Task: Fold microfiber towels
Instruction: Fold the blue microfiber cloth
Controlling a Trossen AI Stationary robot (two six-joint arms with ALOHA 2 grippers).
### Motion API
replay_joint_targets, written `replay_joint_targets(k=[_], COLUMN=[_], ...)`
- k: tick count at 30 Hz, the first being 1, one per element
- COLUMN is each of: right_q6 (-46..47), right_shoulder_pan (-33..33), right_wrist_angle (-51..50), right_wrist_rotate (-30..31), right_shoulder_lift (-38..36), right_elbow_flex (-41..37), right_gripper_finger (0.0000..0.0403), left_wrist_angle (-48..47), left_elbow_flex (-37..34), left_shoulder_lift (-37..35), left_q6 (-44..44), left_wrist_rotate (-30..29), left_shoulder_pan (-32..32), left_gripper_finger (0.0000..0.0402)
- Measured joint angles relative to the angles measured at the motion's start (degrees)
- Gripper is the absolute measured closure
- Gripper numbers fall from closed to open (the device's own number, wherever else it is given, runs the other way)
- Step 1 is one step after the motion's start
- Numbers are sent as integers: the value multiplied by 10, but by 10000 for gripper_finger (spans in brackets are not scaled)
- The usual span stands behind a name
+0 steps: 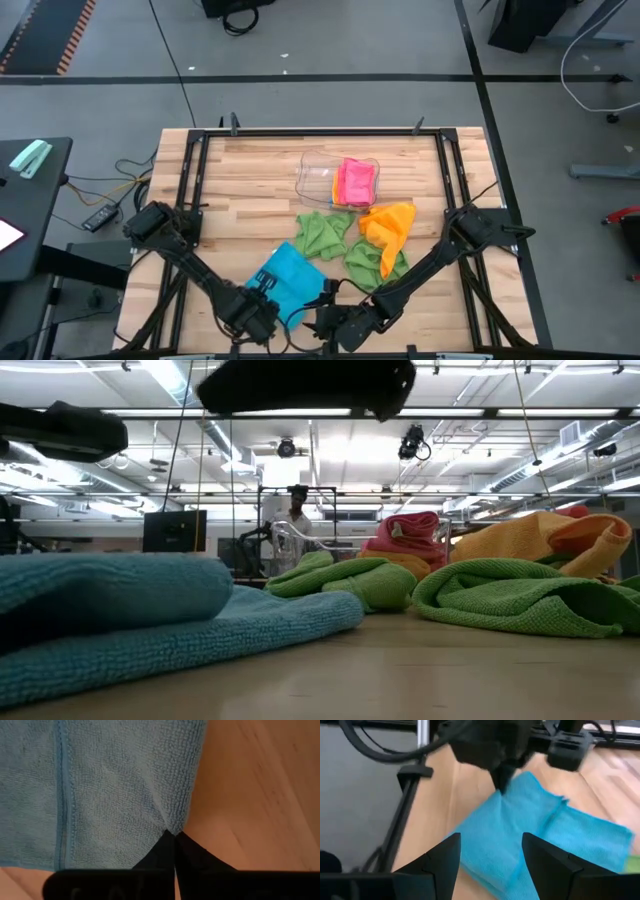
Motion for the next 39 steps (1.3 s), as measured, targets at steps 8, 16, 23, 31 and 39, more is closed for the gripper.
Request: replay_joint_targets(k=[8,16,23,31,39], right_q6=[-6,4,11,24,6], right_shoulder_pan=[-14,-46,-53,-52,-47], right_wrist_angle=[-1,-18,-24,-49,-73], right_wrist_rotate=[12,-42,-56,-76,-78], right_shoulder_lift=[39,40,40,40,18], right_elbow_flex=[-2,-2,-10,-15,-17], right_gripper_finger=[183,183,183,183,183], left_wrist_angle=[-17,-63,-83,-92,-129], left_elbow_flex=[15,50,83,87,113], left_shoulder_lift=[-1,-1,-1,-1,-1], left_q6=[4,29,30,30,42], left_wrist_rotate=[26,21,9,8,9], left_shoulder_pan=[8,10,26,42,46], left_gripper_finger=[375,395,384,388,391])
